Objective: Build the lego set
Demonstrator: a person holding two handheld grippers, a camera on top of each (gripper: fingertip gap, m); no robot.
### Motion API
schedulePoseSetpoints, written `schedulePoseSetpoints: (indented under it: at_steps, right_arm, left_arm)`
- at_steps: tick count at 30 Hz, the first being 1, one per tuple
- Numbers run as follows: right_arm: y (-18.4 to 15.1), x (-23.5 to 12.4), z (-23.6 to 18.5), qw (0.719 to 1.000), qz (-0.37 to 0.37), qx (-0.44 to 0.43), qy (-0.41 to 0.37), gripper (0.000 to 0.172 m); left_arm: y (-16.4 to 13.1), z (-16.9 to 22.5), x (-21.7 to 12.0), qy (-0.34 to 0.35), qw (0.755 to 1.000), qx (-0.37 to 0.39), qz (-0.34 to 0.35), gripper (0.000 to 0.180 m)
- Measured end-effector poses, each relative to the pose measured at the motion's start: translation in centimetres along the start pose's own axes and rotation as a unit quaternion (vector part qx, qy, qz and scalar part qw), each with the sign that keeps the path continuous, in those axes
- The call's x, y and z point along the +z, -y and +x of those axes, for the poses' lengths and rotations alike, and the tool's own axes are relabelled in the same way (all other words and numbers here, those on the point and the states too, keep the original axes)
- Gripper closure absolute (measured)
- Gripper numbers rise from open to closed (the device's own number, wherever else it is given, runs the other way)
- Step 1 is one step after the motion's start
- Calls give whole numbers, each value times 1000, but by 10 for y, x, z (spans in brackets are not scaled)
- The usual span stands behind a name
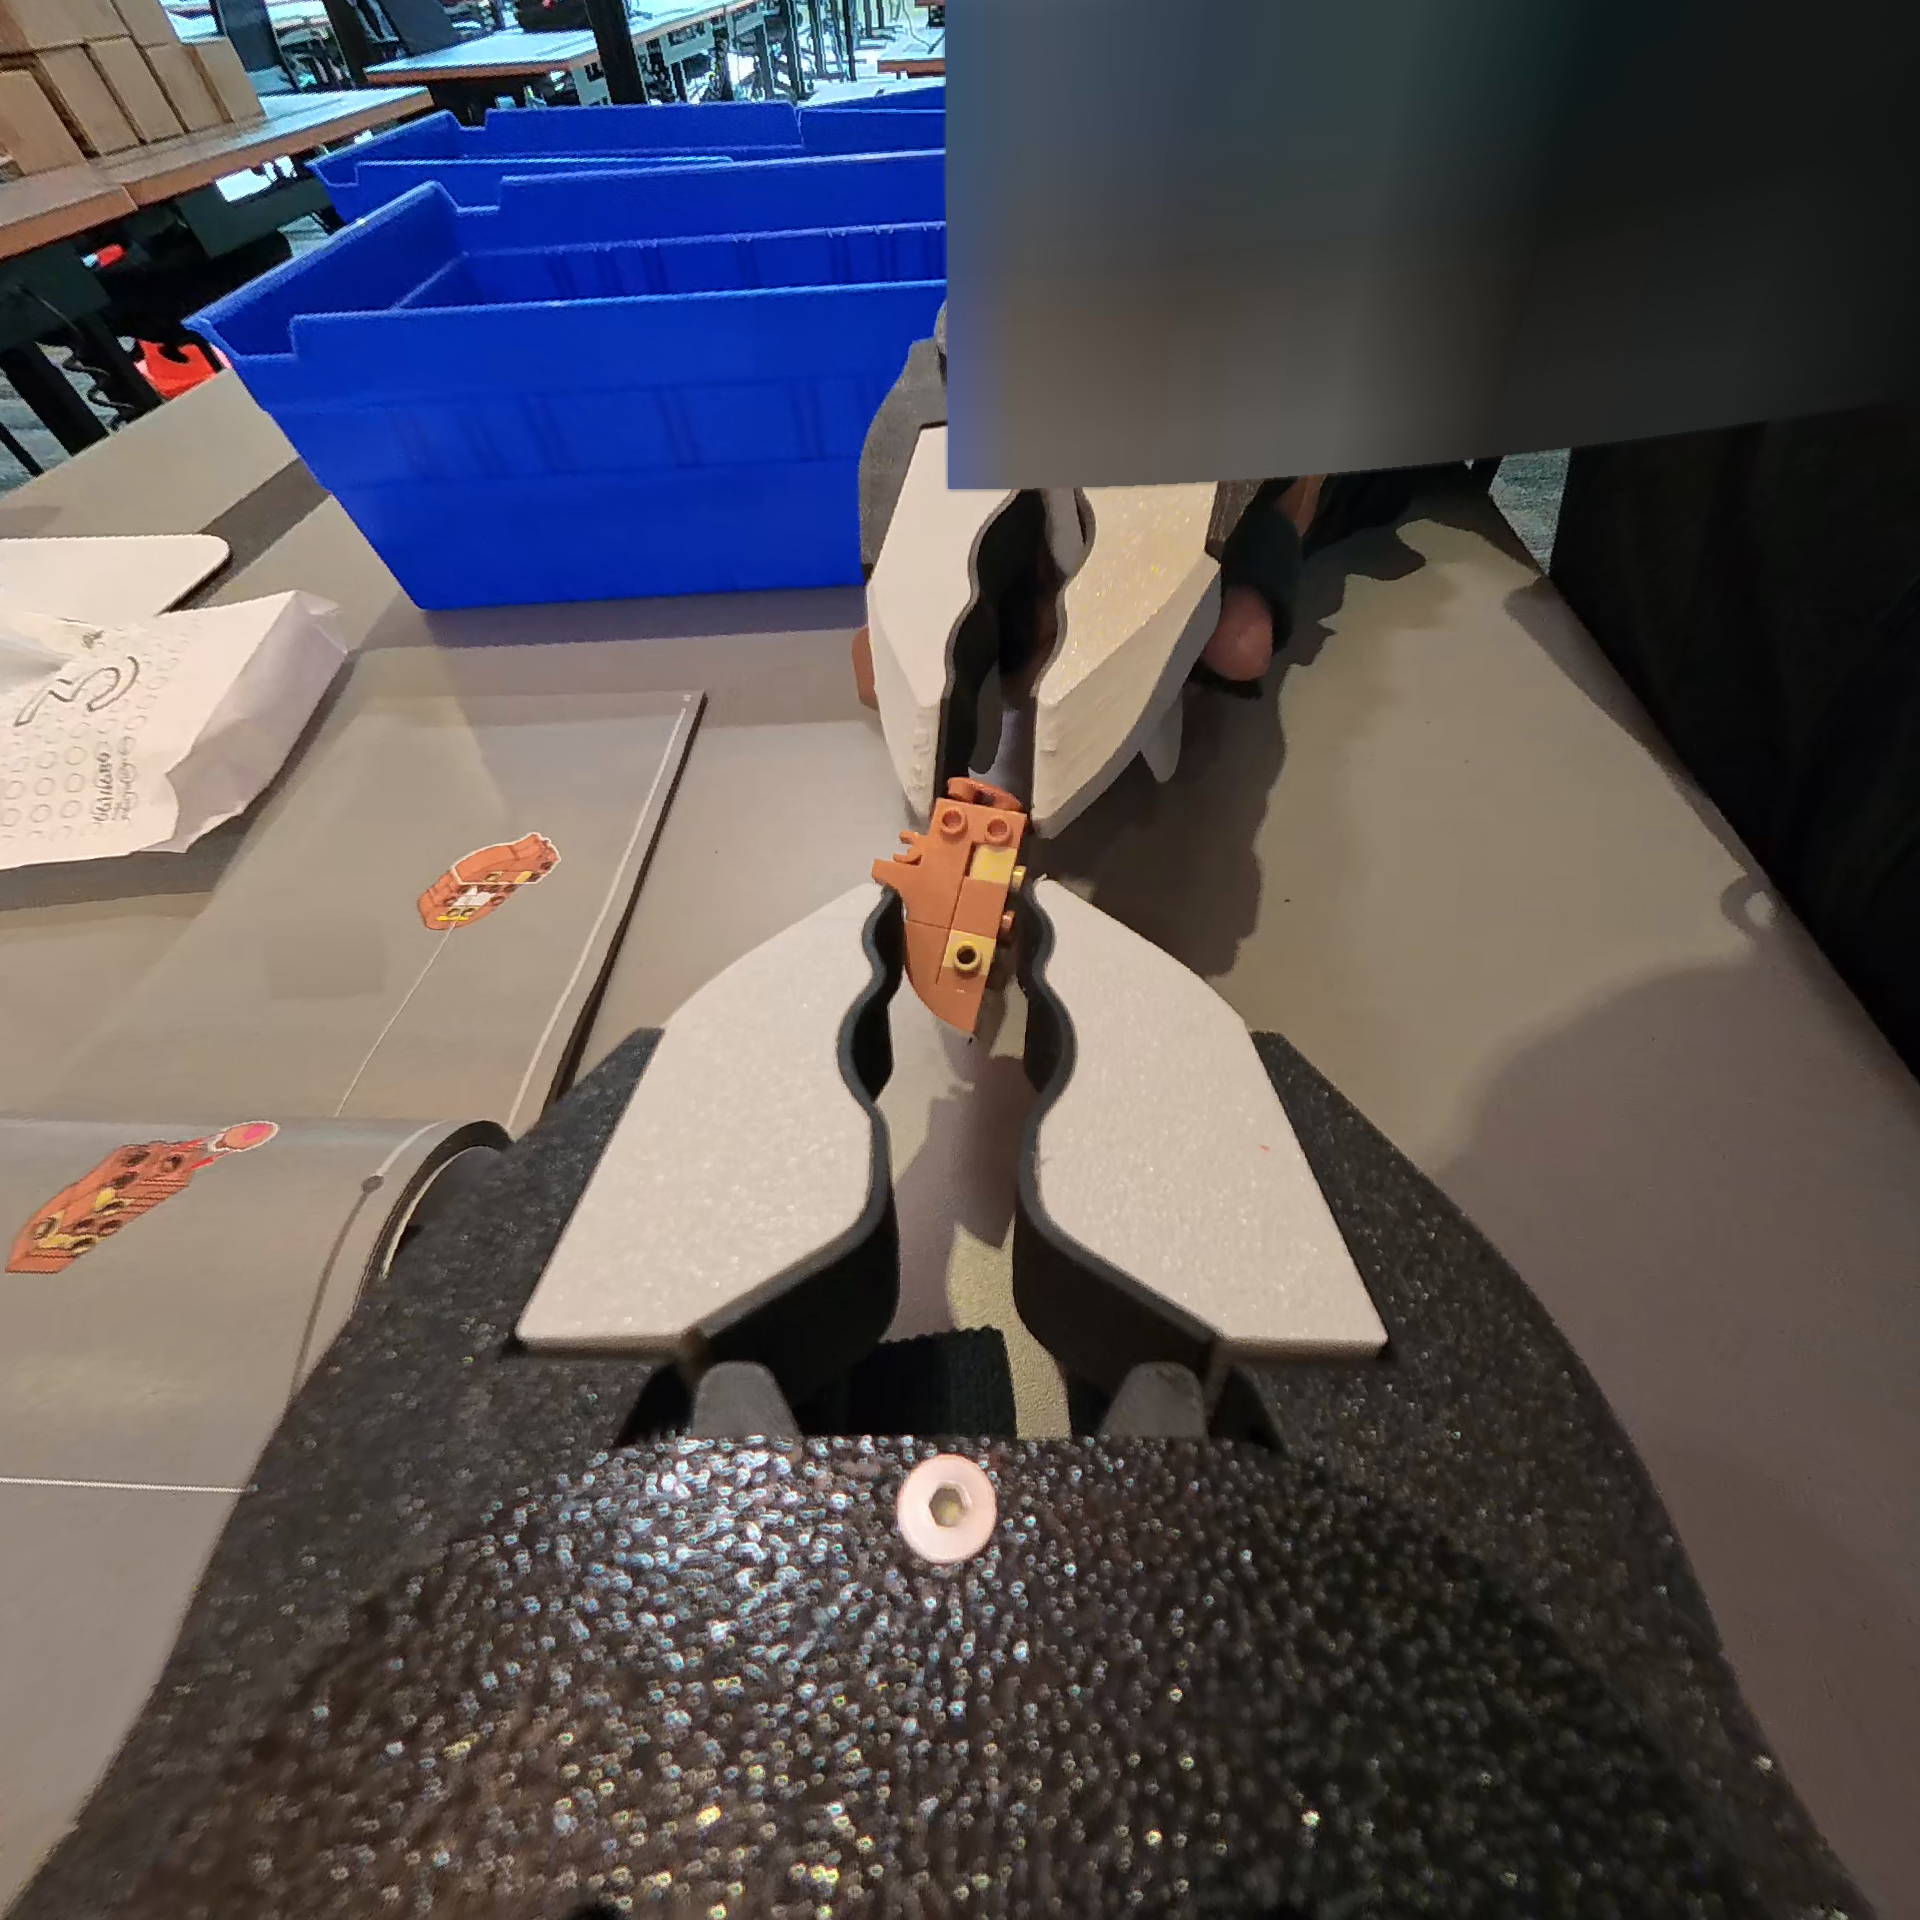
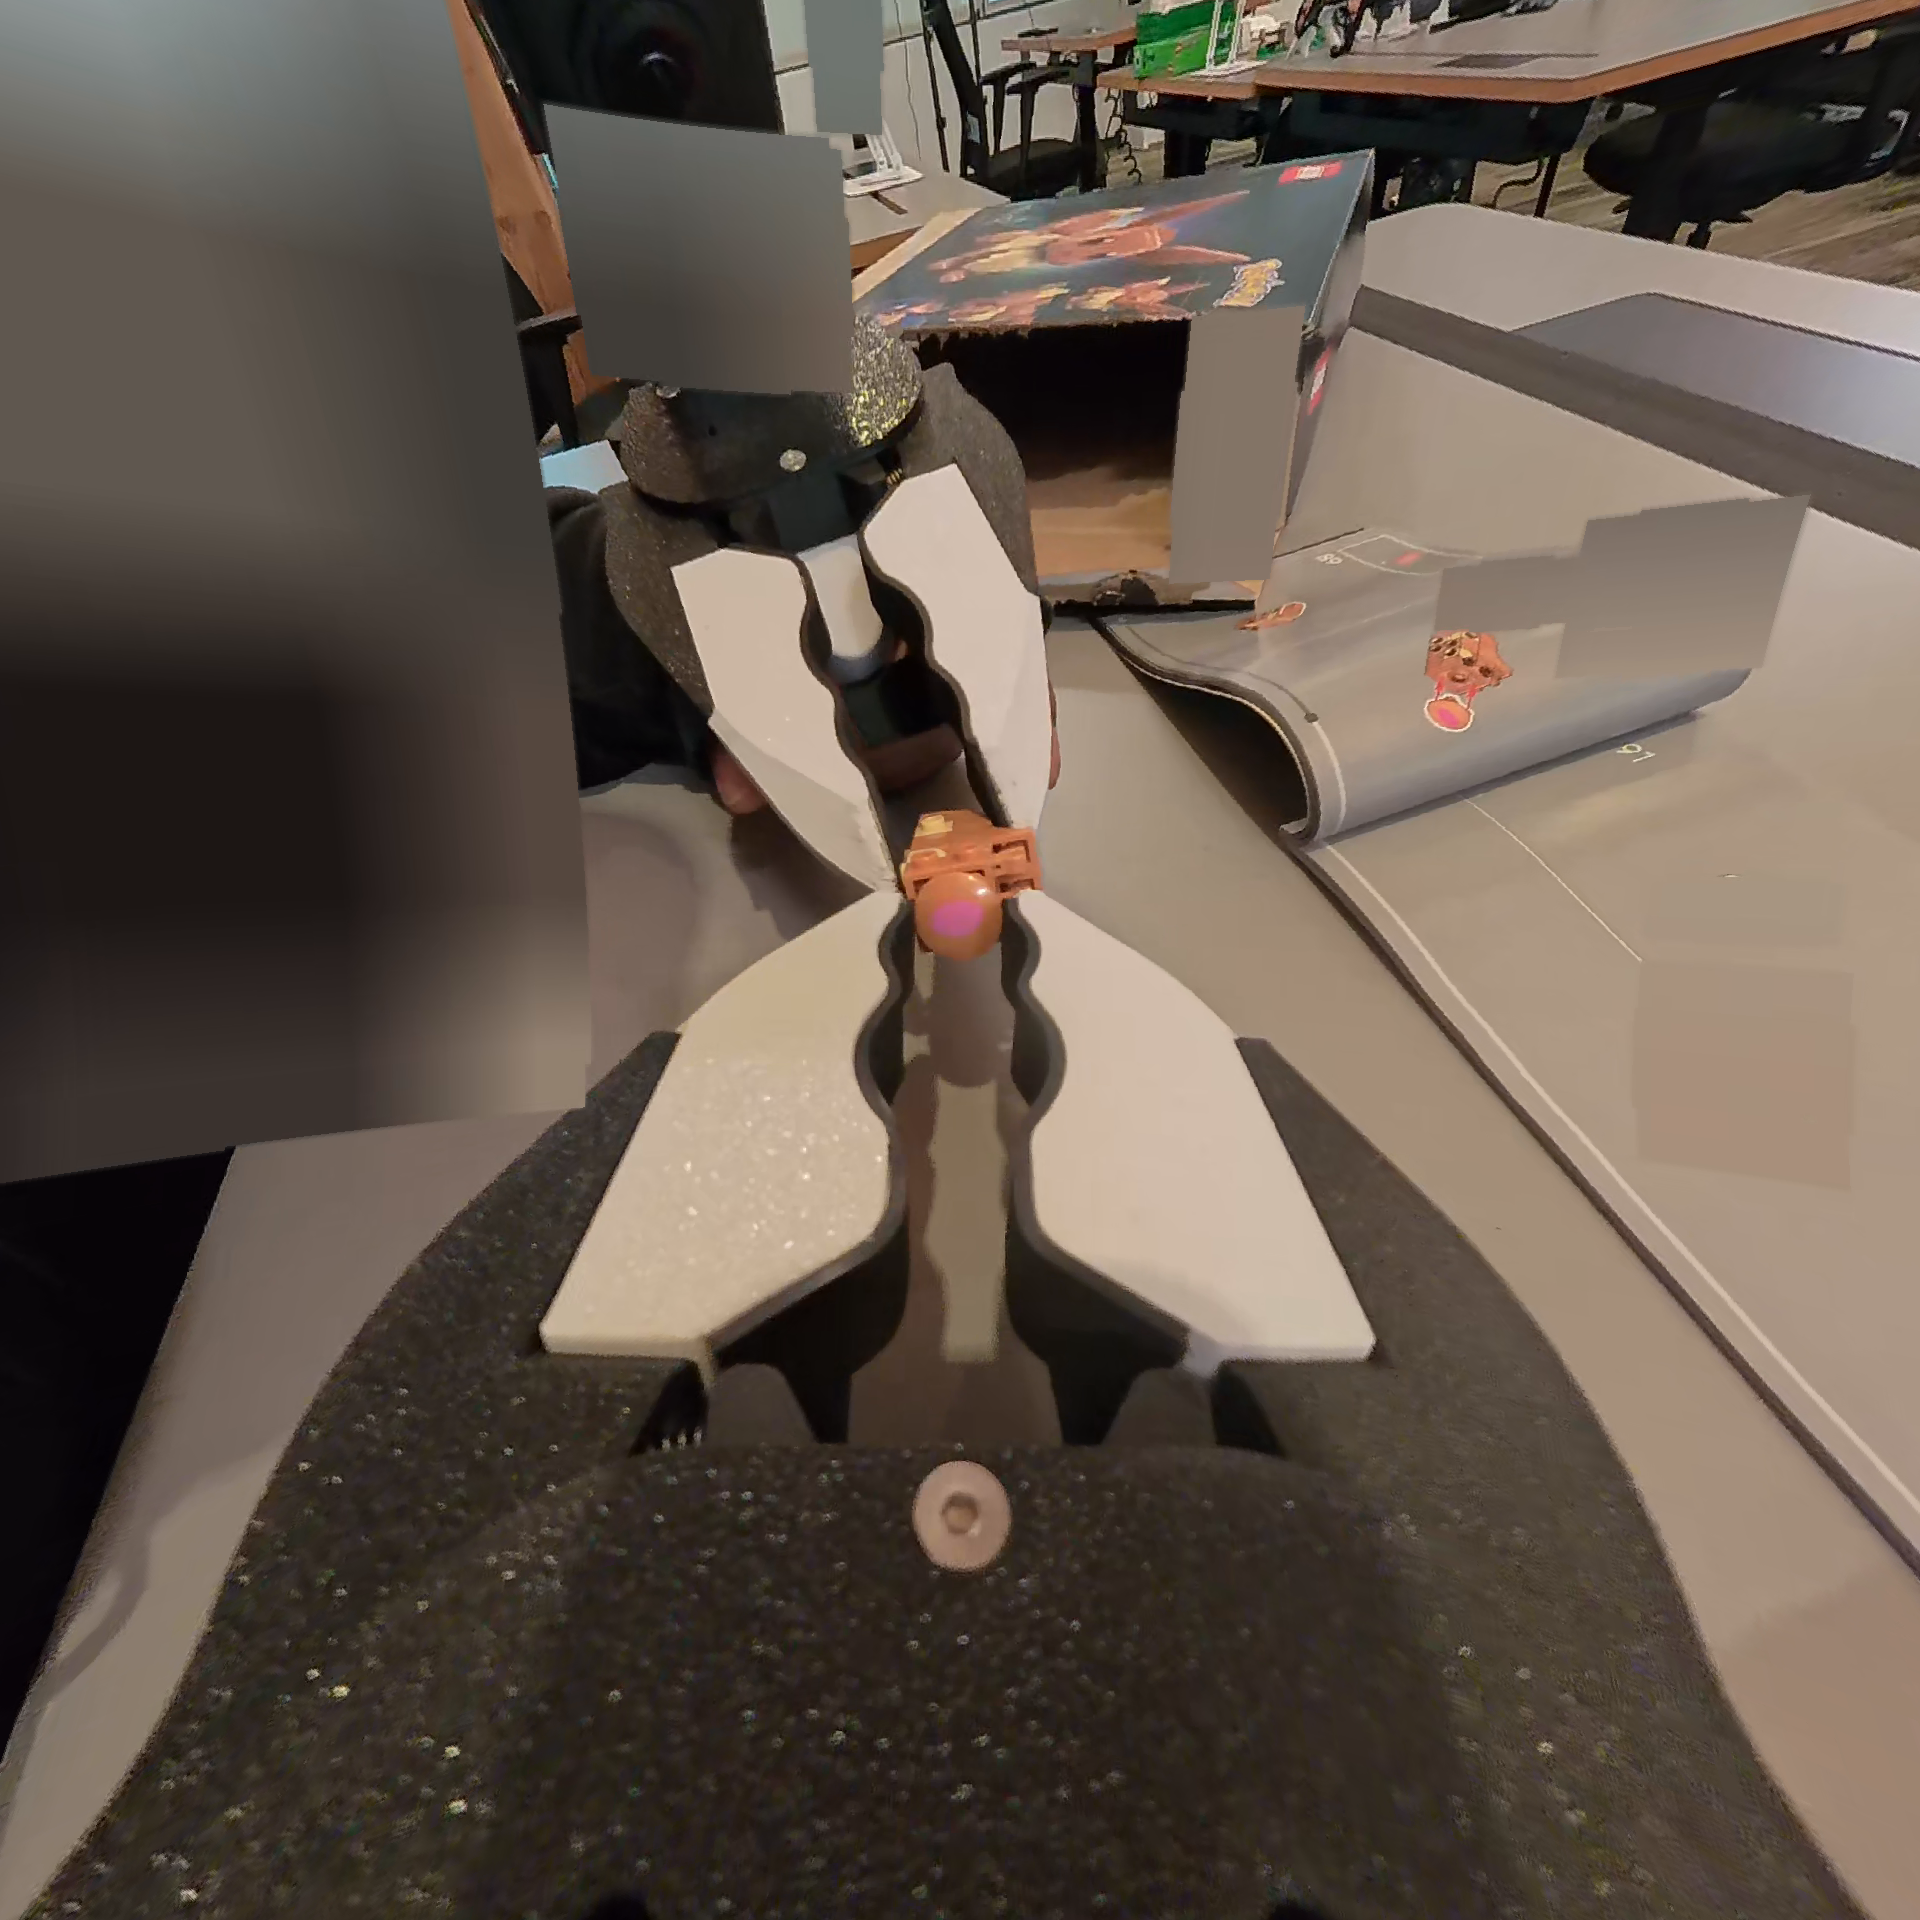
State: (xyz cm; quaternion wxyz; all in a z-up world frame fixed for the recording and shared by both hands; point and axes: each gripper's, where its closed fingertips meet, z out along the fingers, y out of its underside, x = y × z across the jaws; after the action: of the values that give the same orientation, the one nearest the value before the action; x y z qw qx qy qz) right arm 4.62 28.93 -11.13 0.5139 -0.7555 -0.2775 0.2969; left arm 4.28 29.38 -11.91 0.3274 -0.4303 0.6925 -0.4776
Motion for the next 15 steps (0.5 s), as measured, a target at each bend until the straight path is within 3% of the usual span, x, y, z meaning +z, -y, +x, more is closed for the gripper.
schedulePoseSetpoints:
  at_steps: [15]
  right_arm:
    - [-1, -1, 0, 999, -10, -37, -15, 156]
  left_arm:
    - [0, 0, 0, 2, 1000, 2, -2, 160]
